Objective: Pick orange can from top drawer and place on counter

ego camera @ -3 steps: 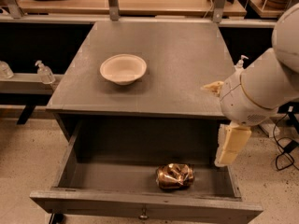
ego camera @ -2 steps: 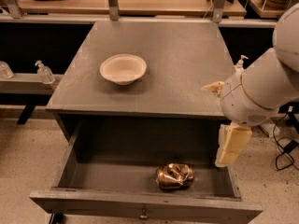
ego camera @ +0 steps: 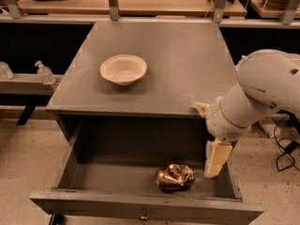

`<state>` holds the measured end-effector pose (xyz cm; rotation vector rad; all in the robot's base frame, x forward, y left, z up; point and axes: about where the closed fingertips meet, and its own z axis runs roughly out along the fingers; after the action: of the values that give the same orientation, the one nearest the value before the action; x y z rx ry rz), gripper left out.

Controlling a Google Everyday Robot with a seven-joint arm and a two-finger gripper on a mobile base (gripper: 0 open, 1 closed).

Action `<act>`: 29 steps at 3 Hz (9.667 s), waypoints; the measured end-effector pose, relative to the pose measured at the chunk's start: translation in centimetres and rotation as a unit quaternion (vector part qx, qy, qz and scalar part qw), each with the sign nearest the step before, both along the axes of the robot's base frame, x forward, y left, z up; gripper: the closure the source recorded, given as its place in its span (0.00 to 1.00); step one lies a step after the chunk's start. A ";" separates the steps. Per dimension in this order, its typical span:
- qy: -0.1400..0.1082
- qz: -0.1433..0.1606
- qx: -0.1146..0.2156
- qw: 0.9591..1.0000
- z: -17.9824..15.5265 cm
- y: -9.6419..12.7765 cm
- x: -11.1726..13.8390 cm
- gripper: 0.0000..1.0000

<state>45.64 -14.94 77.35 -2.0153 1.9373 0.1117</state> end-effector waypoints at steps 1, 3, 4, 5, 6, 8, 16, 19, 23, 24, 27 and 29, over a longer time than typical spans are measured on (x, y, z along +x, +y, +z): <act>0.000 0.000 0.000 1.000 0.0 0.0 0.0 0.00; -0.064 -0.003 0.018 0.998 5.1 -0.3 -0.5 0.00; -0.057 -0.001 0.009 0.998 5.1 -0.1 -0.8 0.16; -0.037 0.001 -0.020 0.999 3.4 0.4 -0.9 0.38; -0.001 0.009 -0.042 0.999 0.3 0.8 -1.5 0.45; 0.063 0.025 -0.037 0.997 -8.6 0.6 -3.3 0.47; 0.090 0.078 -0.013 0.993 -14.1 4.7 -2.9 0.18; 0.100 0.147 0.008 0.984 -14.7 7.5 -3.8 0.24; 0.120 0.215 -0.016 0.969 -16.0 8.3 -4.5 0.25; 0.125 0.211 -0.024 0.969 -16.4 7.9 -4.4 0.17; 0.131 0.211 -0.063 0.967 -17.8 7.2 -4.4 0.00; 0.132 0.210 -0.069 0.966 -18.0 7.1 -4.4 0.05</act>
Offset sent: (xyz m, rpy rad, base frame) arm -0.0012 -0.0020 0.0498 0.0386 -0.1355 -0.0109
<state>41.25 -7.84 59.30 -2.5954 1.6630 0.3739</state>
